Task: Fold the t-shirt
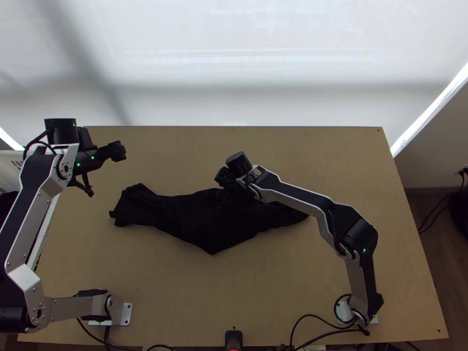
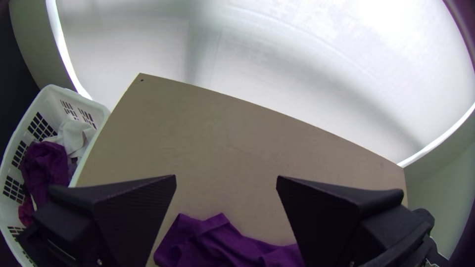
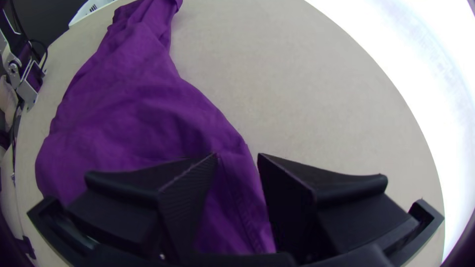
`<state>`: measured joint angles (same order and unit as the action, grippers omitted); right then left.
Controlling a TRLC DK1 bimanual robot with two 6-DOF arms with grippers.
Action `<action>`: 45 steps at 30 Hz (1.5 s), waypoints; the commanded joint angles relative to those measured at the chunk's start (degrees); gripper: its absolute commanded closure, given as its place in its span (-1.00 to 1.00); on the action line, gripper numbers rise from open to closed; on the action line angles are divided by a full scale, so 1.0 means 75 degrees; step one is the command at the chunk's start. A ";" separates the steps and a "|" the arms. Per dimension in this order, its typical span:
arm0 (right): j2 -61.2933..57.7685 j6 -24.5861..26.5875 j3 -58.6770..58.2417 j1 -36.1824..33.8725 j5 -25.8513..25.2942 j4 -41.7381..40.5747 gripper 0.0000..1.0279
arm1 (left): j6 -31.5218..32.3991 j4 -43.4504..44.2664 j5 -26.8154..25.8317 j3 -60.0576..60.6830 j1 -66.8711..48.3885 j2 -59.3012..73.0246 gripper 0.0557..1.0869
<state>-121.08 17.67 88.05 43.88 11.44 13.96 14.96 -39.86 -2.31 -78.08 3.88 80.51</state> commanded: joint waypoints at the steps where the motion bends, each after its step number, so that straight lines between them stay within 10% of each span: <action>1: -0.0040 0.0046 -0.0349 0.0044 0.0068 -0.0021 0.42 | -0.0073 0.0146 0.0014 0.0110 0.0034 -0.0047 -0.92; 7: -0.0075 0.0070 -0.0478 -0.0026 0.0138 0.0295 -0.16 | -0.0085 0.0146 0.0014 0.0075 0.0045 -0.0047 -0.92; 12: -0.0087 0.0046 -0.0525 -0.0026 0.0138 0.0319 -0.15 | -0.0096 0.0146 0.0014 0.0075 0.0069 -0.0047 -0.92; 16: -0.0063 0.0070 -0.0584 0.0009 0.0138 0.0049 0.74 | -0.0096 0.0146 0.0014 0.0110 0.0092 -0.0071 -0.92; 45: 0.2456 -0.0458 -0.0947 -0.0413 -0.0272 -0.0255 0.94 | -0.0424 -0.0194 -0.0864 0.0192 -0.0002 0.0550 -0.92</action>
<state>-105.47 15.00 83.44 41.87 9.89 11.60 12.75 -40.51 -6.79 -78.08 3.97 82.13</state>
